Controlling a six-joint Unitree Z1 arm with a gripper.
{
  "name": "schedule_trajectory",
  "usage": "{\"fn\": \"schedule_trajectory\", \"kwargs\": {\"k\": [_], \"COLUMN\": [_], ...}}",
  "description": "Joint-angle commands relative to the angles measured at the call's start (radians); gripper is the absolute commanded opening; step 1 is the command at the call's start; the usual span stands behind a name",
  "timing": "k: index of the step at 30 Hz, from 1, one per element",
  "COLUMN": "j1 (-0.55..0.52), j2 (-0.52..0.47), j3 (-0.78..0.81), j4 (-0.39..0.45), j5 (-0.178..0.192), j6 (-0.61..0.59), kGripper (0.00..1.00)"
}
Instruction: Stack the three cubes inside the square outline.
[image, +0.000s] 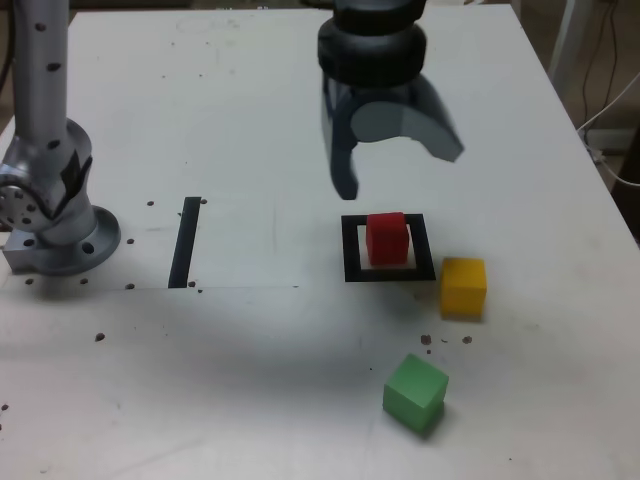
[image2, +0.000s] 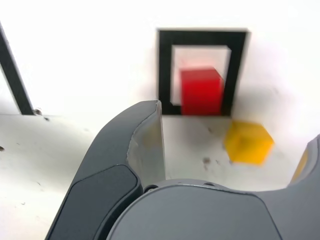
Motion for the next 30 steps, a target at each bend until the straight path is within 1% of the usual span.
{"fn": "schedule_trajectory", "kwargs": {"k": [1, 6, 11, 14, 17, 20, 23, 26, 30], "j1": [-0.03, -0.085, -0.124, -0.129, -0.127, -0.123, -0.12, -0.12, -0.12], "j2": [0.028, 0.099, 0.162, 0.187, 0.213, 0.236, 0.249, 0.259, 0.273], "j3": [-0.046, -0.131, -0.166, -0.162, -0.145, -0.11, -0.076, -0.062, -0.066], "j4": [0.009, 0.014, 0.01, 0.0, -0.018, -0.055, -0.099, -0.136, -0.163], "j5": [0.001, -0.024, -0.033, -0.041, -0.059, -0.084, -0.099, -0.098, -0.081], "j6": [-0.004, -0.01, -0.021, -0.021, -0.013, -0.006, -0.004, -0.004, -0.001], "kGripper": [1.0, 1.0, 0.99, 0.99, 0.99, 0.98, 0.98, 0.96, 0.92]}}
